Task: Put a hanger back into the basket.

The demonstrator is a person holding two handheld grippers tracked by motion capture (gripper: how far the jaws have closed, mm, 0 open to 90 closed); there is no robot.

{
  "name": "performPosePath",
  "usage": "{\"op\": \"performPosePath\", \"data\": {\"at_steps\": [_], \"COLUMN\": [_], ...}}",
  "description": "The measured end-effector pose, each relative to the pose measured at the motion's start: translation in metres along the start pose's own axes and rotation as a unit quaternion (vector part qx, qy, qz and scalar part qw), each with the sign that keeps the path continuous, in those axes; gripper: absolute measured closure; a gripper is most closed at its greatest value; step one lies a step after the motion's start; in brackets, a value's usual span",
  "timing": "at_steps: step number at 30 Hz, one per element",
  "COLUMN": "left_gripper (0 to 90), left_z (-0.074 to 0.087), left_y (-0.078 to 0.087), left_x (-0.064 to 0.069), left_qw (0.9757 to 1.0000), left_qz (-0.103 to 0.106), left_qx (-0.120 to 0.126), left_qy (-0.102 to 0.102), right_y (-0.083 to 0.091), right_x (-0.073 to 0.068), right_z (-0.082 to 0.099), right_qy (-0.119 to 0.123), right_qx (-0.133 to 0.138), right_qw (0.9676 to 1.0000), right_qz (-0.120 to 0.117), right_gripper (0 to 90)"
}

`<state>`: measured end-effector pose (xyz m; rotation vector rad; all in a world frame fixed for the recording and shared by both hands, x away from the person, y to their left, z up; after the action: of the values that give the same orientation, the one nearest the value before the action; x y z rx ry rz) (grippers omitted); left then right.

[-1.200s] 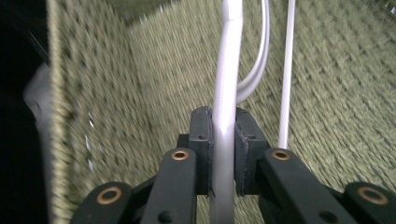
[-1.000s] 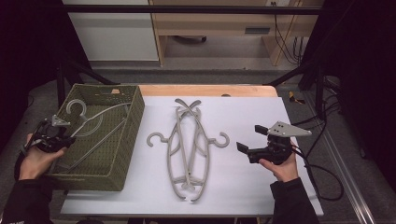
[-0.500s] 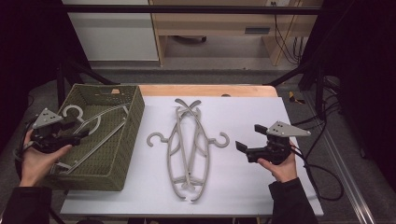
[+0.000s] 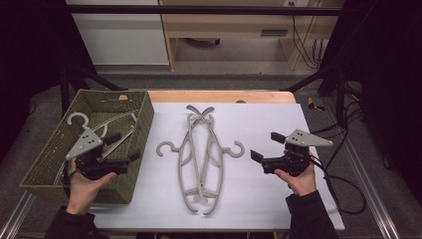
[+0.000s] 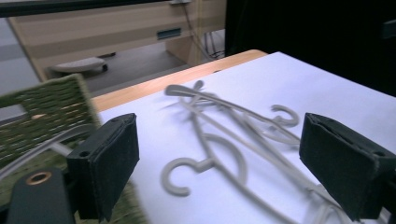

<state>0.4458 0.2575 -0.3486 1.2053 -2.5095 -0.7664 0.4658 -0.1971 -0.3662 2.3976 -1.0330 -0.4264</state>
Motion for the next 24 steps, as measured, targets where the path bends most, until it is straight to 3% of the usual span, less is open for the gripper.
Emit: {"op": "performPosePath", "data": {"at_steps": [2, 4, 7, 9, 16, 24], "left_gripper": [10.7, 9.3, 9.6, 9.4, 9.4, 8.6], "left_z": [0.004, 0.008, 0.011, 0.014, 0.017, 0.017], "left_y": [-0.005, -0.011, -0.015, -0.017, -0.018, -0.018], "left_x": [0.009, 0.015, 0.017, 0.017, 0.015, 0.013], "left_qw": [0.9999, 0.9999, 0.9997, 0.9997, 0.9996, 0.9995], "left_qz": [0.007, 0.011, 0.018, 0.016, 0.01, 0.01], "left_qx": [0.008, -0.003, -0.009, -0.015, -0.021, -0.024], "left_qy": [-0.001, -0.012, -0.012, -0.013, -0.016, -0.018], "right_y": [-0.004, -0.009, -0.015, -0.023, -0.057, -0.079], "right_x": [-0.006, -0.01, -0.015, -0.018, -0.028, -0.033], "right_z": [0.0, 0.0, 0.0, 0.002, 0.013, 0.022], "right_qy": [0.004, 0.006, 0.002, -0.002, -0.015, -0.02], "right_qx": [-0.007, -0.013, -0.019, -0.03, -0.077, -0.112], "right_qw": [1.0, 0.9999, 0.9997, 0.9994, 0.9969, 0.9935], "right_qz": [-0.004, -0.006, -0.012, -0.019, -0.009, -0.007], "right_gripper": [4.0, 4.0, 4.1, 4.2, 5.8, 10.0]}}
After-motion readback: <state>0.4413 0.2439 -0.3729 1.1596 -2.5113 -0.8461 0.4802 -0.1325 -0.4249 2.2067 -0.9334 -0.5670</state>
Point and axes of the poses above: each handheld gripper's, and its own axes: y roughly backward along the jaws, z roughly out of its underside, x roughly to its right, the point moved 3 cm from there along -y, roughly forward along the jaws, and after that the axes turned 15 degrees about -x, right-handed, at the moved point
